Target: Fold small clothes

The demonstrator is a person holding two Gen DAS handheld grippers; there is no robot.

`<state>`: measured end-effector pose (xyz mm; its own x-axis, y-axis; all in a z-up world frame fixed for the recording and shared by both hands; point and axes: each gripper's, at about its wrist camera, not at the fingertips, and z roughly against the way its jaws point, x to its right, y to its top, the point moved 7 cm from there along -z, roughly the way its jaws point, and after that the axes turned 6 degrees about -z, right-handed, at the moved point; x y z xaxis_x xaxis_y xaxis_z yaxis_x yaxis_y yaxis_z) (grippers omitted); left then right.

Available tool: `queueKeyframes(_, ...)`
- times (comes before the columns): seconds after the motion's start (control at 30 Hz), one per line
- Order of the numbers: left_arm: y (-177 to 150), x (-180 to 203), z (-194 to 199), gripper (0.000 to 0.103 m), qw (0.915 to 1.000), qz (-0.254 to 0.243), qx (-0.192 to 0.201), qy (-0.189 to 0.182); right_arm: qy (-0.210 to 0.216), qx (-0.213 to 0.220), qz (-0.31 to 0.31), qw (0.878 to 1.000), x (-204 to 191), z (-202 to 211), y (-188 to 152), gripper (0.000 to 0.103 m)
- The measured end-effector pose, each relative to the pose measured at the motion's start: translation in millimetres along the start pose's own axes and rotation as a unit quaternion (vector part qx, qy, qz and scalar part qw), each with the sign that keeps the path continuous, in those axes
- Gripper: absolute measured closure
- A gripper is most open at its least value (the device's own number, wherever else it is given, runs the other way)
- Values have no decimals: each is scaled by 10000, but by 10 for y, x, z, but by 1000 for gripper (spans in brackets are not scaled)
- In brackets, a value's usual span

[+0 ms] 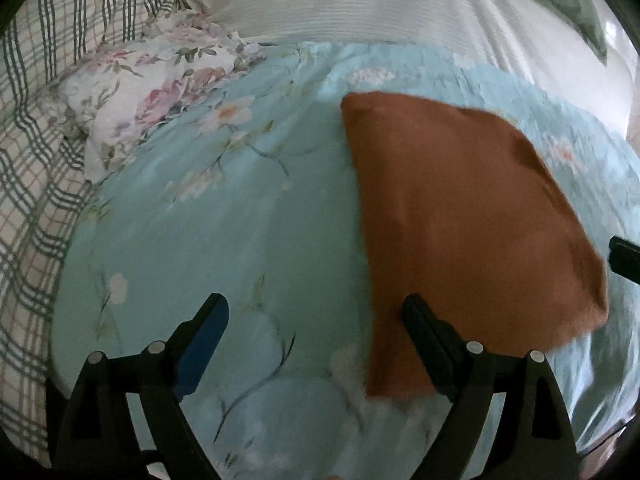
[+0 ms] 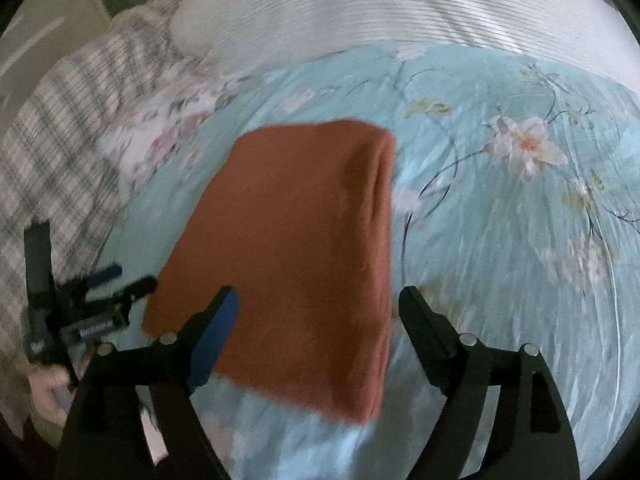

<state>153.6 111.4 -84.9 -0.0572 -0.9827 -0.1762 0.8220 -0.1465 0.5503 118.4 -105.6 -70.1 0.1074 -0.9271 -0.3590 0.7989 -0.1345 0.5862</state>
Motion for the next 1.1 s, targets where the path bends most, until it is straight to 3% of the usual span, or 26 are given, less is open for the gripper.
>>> queueKeyframes(0.3,-523,57,221,13,9988,-369,-227,209,-221,-206,587,9978,-153,286,-602,12)
queueKeyframes(0.47,-563,78,346,13,9986,-424,-157,279,-276,-342,884,9951,-217,340,-835,11)
queueKeyframes(0.67,-448,125,541,13,9986,-458,48,274,-257,-329,1057,9935,-299,402,-878,11)
queueKeyframes(0.83,-356,121,677,13,9968,-601,160,511,-195,-226,1073,9938,-356,483,-794,11)
queueKeyframes(1.1,-318,146,780,13,9977,-549,217,320,-206,-196,1093,9936,-391,521,-712,9)
